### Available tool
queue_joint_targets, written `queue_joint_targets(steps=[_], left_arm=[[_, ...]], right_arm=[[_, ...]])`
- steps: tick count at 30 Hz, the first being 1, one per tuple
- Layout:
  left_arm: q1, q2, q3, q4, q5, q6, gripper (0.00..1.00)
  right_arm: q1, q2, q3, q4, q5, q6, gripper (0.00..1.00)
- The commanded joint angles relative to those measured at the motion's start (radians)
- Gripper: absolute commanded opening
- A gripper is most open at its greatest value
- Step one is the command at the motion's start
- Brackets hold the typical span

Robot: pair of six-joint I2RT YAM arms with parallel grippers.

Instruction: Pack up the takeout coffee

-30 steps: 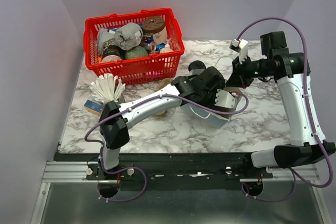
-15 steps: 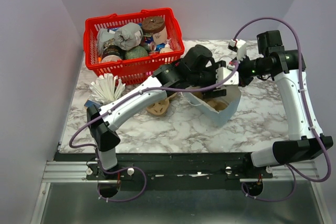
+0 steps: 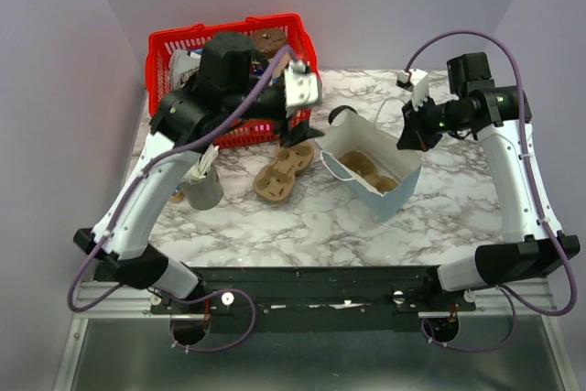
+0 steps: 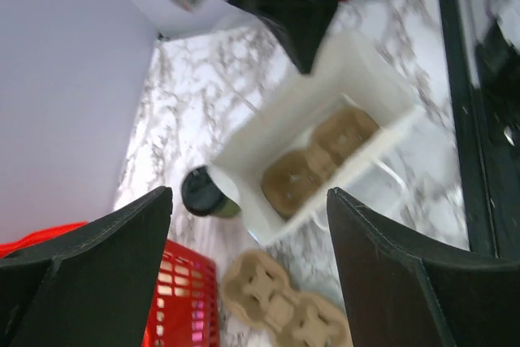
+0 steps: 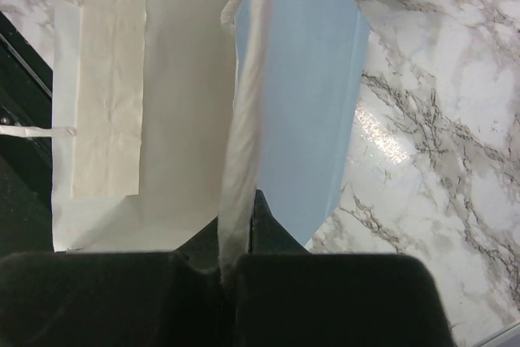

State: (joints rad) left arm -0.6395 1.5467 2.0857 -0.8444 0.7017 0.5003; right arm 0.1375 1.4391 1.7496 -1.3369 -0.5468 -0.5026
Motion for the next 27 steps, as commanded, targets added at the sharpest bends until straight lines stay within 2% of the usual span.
queue_joint_targets(steps=[1, 6, 9, 14, 17, 20, 21, 23, 24, 27], left_arm=[[-0.046, -0.130, -0.235, -0.194, 0.004, 0.323, 0.85], [-0.143, -0.192, -0.418, -0.141, -0.073, 0.477, 0.87], [-0.190, -0.200, -0.501, -0.065, -0.097, 0.486, 0.87], [-0.219, -0.203, -0.650, 0.158, -0.103, 0.430, 0.84], [-0.236, -0.209, -0.742, 0.293, -0.111, 0.368, 0.77], [-0.250, -0.211, -0.818, 0.390, -0.111, 0.327, 0.64], [-0.252, -0.211, -0.840, 0.399, -0.107, 0.314, 0.56], [-0.253, -0.204, -0.849, 0.401, -0.105, 0.304, 0.48], [-0.255, -0.203, -0.852, 0.395, -0.107, 0.305, 0.39], [-0.252, -0.209, -0.852, 0.315, -0.146, 0.333, 0.23]], right_arm=[[0.004, -0.022, 0.034, -0.113, -0.019, -0.037, 0.00], [0.005, -0.028, 0.054, -0.120, -0.039, -0.059, 0.01], [0.007, -0.031, 0.059, -0.122, -0.036, -0.071, 0.01], [0.031, -0.062, 0.010, -0.114, -0.022, -0.103, 0.01], [0.051, -0.097, -0.042, -0.105, 0.001, -0.114, 0.01], [0.060, -0.121, -0.080, -0.099, 0.007, -0.117, 0.01], [0.063, -0.124, -0.090, -0.096, 0.008, -0.122, 0.01], [0.066, -0.134, -0.099, -0.088, 0.013, -0.123, 0.01], [0.065, -0.134, -0.098, -0.087, 0.015, -0.128, 0.01], [0.073, -0.132, -0.084, -0.079, 0.024, -0.139, 0.00]])
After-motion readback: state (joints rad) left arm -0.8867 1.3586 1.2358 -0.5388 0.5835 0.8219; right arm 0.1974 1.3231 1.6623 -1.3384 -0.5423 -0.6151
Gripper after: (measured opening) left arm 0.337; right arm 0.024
